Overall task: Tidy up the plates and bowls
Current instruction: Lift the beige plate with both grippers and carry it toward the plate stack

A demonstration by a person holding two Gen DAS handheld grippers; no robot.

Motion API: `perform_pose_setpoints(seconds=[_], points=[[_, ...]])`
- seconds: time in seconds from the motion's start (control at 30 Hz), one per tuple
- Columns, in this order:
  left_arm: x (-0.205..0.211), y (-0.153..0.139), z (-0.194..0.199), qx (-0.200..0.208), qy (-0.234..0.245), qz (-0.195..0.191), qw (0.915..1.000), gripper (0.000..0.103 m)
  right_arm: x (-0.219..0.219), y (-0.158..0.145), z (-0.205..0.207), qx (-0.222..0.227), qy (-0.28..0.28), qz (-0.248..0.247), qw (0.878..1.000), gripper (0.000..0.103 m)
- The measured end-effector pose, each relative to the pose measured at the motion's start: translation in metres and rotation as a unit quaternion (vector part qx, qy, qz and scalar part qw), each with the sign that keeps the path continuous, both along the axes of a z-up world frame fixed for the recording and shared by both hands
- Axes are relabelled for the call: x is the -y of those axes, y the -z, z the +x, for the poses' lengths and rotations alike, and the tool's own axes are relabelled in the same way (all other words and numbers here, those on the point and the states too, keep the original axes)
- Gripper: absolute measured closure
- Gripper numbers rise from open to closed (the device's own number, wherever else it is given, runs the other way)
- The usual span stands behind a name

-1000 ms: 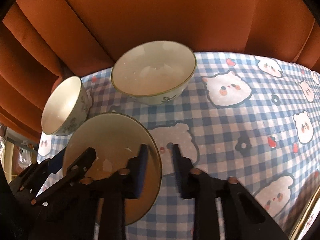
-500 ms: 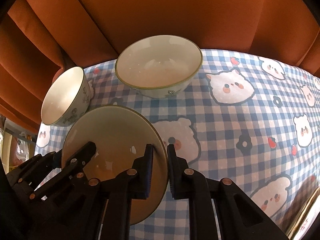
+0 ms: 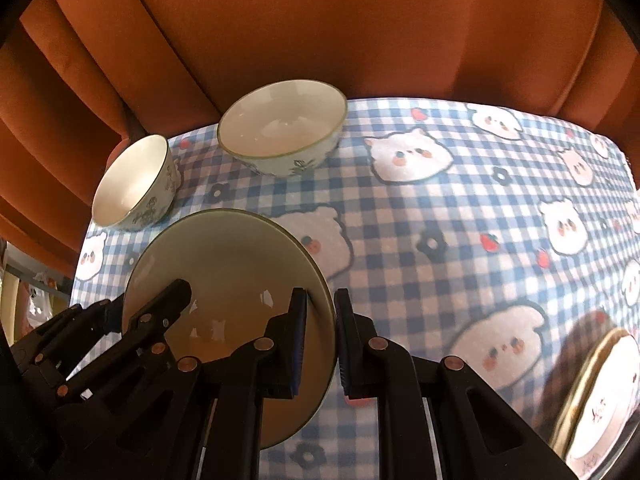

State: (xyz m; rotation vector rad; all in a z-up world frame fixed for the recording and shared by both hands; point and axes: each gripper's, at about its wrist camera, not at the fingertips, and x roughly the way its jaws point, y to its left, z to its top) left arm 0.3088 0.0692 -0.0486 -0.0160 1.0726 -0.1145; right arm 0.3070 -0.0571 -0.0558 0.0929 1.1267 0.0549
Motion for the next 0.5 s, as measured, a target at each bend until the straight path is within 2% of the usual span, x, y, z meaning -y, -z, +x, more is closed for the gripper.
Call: perform_pose_setpoints(seconds=[0.17, 0.5], points=[[0.013, -0.015, -0.025, 0.014, 0.002, 0.001, 0.9999, 0.085, 0.013, -0.008, -0.025, 0.000, 0.005, 0.006, 1.000, 0.086], [0.046, -0.020, -0.069, 0.009, -0.010, 0.012, 0.9998, 0.085, 0.045, -0.018, -0.069, 0.005, -0.011, 0.012, 1.000, 0.086]])
